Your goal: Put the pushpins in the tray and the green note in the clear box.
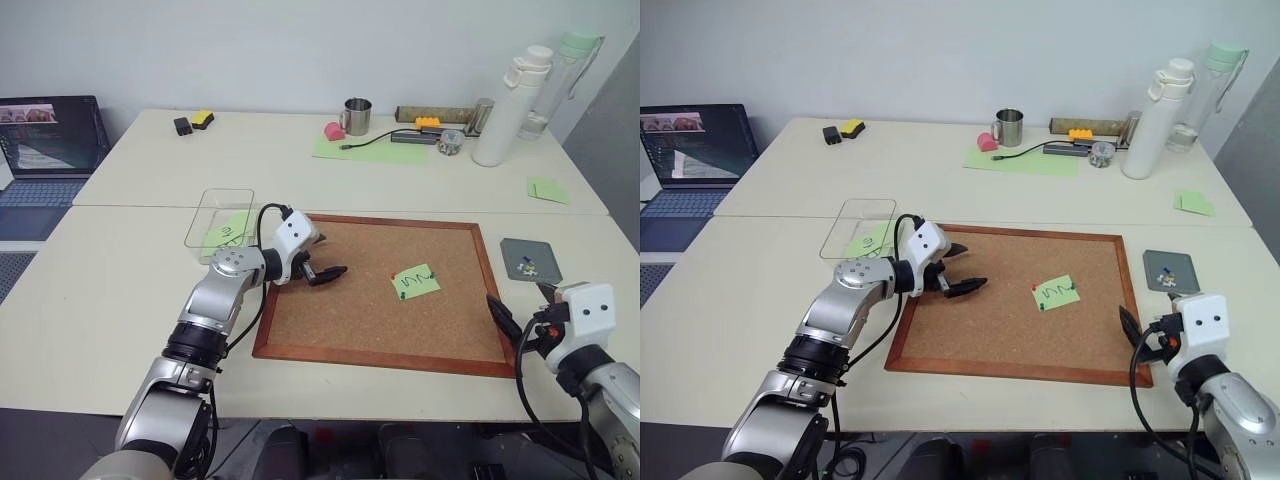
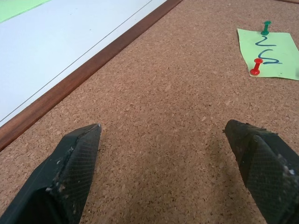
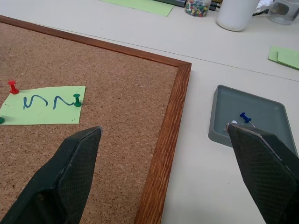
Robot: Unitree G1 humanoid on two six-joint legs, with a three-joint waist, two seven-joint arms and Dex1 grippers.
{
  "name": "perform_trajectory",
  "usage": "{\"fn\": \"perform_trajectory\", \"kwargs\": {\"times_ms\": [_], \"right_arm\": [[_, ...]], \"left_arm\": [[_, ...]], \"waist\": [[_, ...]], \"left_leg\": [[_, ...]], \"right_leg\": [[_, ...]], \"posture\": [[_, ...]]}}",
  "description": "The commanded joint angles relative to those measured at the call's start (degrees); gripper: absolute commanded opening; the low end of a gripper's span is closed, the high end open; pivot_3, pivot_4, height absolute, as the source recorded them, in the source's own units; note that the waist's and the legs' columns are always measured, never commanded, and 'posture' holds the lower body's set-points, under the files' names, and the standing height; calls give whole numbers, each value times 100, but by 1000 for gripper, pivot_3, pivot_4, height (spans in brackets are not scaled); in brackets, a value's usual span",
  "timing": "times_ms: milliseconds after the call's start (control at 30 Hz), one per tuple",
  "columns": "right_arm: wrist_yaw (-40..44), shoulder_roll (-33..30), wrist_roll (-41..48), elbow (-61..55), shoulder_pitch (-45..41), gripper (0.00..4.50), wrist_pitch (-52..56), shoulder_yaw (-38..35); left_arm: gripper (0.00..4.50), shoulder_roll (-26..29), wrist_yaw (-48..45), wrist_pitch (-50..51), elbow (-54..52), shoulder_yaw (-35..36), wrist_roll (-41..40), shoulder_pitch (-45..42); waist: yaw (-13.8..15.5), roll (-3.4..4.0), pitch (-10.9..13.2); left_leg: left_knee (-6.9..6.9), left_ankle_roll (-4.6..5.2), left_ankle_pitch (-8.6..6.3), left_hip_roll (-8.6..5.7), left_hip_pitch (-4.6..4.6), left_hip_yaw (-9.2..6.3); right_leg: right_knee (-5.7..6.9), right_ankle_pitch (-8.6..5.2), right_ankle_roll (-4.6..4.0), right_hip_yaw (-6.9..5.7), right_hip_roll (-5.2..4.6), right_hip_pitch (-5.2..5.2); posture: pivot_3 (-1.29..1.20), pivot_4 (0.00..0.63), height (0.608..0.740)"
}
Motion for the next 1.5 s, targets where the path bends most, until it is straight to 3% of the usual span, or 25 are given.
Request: {"fn": "perform_trajectory", "kwargs": {"times_ms": [33,1000,1233,1500], "right_arm": [[-56,-16,3,-89,-112,4500,-55,-54],[-24,-31,-106,-35,-260,4500,41,292],[11,-98,-277,649,-1043,4500,-26,750],[-9,141,-359,1340,-1575,4500,-219,1138]], "left_arm": [[4485,18,71,-82,-60,69,-1,-148],[4485,10,-367,204,-457,299,-686,-53],[3339,-75,-577,588,-1000,333,-1177,152],[1938,-129,-534,540,-1145,168,-1144,310]], "waist": [[0,0,0],[-3,0,0],[-16,0,0],[-9,0,0]], "left_leg": [[0,0,0,0,0,0],[0,0,0,0,0,1],[5,0,0,1,0,0],[6,0,0,3,0,0]], "right_leg": [[0,0,0,0,0,0],[0,0,0,1,0,0],[1,0,0,1,0,0],[2,0,0,1,2,0]], "posture": [[0,150,740],[0,150,740],[0,150,740],[0,150,740]]}}
